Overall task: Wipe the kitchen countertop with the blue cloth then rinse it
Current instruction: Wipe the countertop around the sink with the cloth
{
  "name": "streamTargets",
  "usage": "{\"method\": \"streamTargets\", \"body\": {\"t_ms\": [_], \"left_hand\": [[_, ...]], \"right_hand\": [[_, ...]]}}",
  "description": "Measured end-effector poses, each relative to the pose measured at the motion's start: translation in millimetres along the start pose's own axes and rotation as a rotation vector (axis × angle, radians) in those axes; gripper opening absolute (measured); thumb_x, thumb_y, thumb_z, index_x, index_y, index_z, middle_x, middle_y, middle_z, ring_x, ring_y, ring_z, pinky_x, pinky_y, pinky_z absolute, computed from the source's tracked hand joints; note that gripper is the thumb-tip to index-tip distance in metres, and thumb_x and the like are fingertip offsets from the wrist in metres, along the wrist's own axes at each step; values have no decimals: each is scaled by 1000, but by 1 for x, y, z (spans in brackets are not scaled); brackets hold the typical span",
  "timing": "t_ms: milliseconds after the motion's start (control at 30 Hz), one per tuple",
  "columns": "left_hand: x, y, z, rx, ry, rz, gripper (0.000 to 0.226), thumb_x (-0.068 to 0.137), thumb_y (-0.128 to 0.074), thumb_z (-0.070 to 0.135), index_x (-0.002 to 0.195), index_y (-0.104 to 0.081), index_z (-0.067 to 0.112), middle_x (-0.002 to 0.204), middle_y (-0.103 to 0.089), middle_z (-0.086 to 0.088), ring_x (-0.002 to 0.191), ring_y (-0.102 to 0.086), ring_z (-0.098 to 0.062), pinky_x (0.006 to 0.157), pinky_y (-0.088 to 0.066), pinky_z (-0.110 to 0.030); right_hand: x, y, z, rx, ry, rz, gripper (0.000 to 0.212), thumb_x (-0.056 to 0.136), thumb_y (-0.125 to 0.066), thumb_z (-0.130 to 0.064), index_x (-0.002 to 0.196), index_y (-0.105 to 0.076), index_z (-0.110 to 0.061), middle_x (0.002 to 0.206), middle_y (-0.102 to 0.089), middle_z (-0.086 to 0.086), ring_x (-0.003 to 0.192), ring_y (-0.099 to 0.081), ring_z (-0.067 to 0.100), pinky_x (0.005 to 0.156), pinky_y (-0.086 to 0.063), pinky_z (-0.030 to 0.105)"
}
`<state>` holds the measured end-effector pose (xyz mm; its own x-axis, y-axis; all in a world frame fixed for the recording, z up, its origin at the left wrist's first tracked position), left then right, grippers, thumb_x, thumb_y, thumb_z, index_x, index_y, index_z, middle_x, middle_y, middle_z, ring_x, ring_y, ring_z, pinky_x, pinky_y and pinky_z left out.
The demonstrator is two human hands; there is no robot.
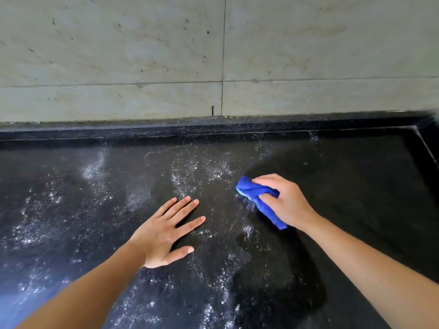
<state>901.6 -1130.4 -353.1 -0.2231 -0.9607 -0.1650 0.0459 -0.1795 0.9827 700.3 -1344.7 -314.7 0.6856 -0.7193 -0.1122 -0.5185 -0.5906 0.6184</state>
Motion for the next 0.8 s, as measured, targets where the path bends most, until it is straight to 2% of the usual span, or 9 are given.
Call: {"method": "streamTargets", "body": {"t_ms": [133, 233, 300, 400, 533, 600, 667, 733, 800], "left_hand": [[1, -2, -1, -3, 0, 16, 68, 95, -34, 63, 152, -26, 28, 160, -19, -12, 148, -17, -31, 116, -18, -50], [1, -4, -3, -7, -3, 28, 68, 94, -35, 63, 152, -26, 28, 160, -18, -12, 148, -17, -31, 116, -16, -49], [1, -4, -2, -7, -2, 25, 69, 94, -36, 63, 152, -26, 29, 161, -18, -12, 148, -16, -31, 116, -16, -49], [2, -3, -2, -1, -1, 19, 69, 93, -37, 64, 153, -26, 29, 160, -18, -12, 148, -17, -31, 116, -17, -49], [1, -1, -1, 10, 12, -8, 70, 93, -37, 64, 152, -25, 30, 160, -19, -11, 148, -18, -30, 116, -16, -48], [2, 0, 0, 15, 16, -19, 70, 93, -37, 65, 153, -24, 30, 161, -18, -11, 148, -17, -30, 116, -15, -48], [2, 0, -1, 13, 20, -18, 71, 93, -37, 65, 153, -24, 30, 161, -18, -11, 148, -16, -30, 116, -15, -48], [2, 1, -1, 16, 18, -20, 71, 93, -37, 65, 153, -24, 30, 160, -19, -12, 148, -16, -29, 116, -16, -48], [3, 1, 0, 14, 18, -22, 71, 92, -37, 65, 153, -24, 30, 160, -20, -12, 148, -16, -29, 115, -16, -48]], "right_hand": [[46, 107, 65, -151, -395, 617, 37, 80, -49, -12, 113, -66, -15, 110, -63, 15, 98, -62, 33, 84, -48, 30], [74, 120, 93, -301, -821, 662, 42, 91, -51, -18, 132, -47, -9, 138, -38, 20, 124, -39, 42, 99, -37, 47], [87, 96, 76, -413, -805, 642, 43, 89, -53, -19, 130, -46, -9, 139, -36, 19, 123, -36, 43, 96, -36, 49], [87, 44, 42, -482, -459, 535, 46, 87, -54, -14, 132, -48, -13, 136, -42, 15, 116, -40, 41, 91, -39, 48], [73, 19, 20, -197, -36, 157, 42, 84, -50, 1, 118, -64, -19, 120, -59, 1, 98, -55, 22, 85, -46, 32], [70, 37, 26, 25, -150, 174, 40, 83, -48, 2, 106, -70, -22, 104, -65, 0, 81, -61, 16, 72, -47, 20], [66, 76, 49, 96, -359, 511, 36, 84, -48, -4, 110, -68, -19, 103, -65, 5, 81, -64, 21, 69, -53, 25], [61, 106, 76, 169, -630, 838, 37, 88, -50, -9, 125, -57, -14, 119, -57, 15, 97, -63, 31, 83, -52, 33], [76, 104, 79, 183, -754, 910, 41, 90, -54, -12, 131, -48, -10, 132, -47, 18, 114, -56, 37, 99, -44, 39]]}}
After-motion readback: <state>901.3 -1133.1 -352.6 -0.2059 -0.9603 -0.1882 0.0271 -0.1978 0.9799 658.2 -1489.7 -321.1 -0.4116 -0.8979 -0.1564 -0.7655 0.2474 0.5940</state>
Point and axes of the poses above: each hand's wrist, its own x-axis towards the middle knuckle, its own y-axis out of the back of the hand, z = x × y, the point moved 5 cm from there along x, towards the middle knuckle
